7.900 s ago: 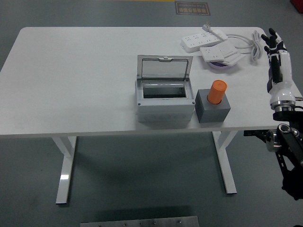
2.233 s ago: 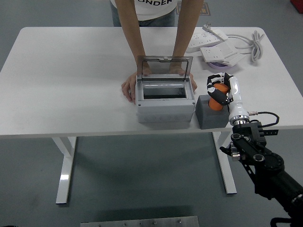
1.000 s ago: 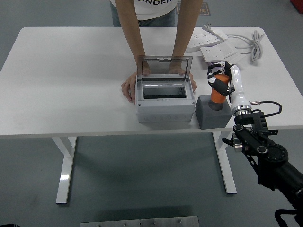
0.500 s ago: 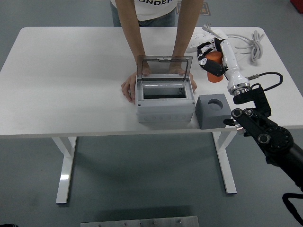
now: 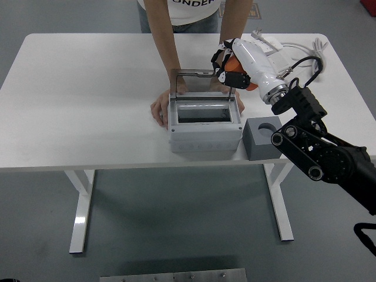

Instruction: Fetch the battery,place it into the box,close the lid of the box

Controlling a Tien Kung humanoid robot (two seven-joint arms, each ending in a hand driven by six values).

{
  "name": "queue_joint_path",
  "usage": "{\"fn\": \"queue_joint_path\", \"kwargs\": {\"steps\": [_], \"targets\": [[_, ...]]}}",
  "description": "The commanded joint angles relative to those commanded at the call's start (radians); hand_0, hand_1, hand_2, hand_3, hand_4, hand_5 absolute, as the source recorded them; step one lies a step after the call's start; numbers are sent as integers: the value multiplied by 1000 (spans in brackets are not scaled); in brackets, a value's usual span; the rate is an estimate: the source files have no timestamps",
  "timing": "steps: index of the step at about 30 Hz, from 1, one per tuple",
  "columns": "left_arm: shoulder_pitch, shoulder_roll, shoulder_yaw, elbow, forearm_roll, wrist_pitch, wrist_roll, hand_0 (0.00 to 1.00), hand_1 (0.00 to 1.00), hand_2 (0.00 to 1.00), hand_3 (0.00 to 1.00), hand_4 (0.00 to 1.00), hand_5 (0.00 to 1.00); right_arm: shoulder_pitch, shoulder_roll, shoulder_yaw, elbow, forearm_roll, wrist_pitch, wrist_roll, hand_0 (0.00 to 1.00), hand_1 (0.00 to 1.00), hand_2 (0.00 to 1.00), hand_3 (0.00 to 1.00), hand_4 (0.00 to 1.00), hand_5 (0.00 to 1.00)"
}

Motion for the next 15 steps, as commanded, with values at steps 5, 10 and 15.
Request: {"fn": "queue_joint_path", "kwargs": {"steps": [5,10,15], "targets": [[-2,1,-3,0,4,-1,2,854,902,845,787,841,488,23,23,-69,-25,-61,21,-31,186,241,273,347,225,15],[-5,3,-6,0,10,-4,4,854,902,845,787,841,489,48,55,-138,-71,-76,43,-60,185,241,272,347,225,10],[-9,4,-11,0,17,-6,6,853,902,845,786,841,489,69,90,-181,-124,-69,50,-69,184,241,271,346,205,2]]}}
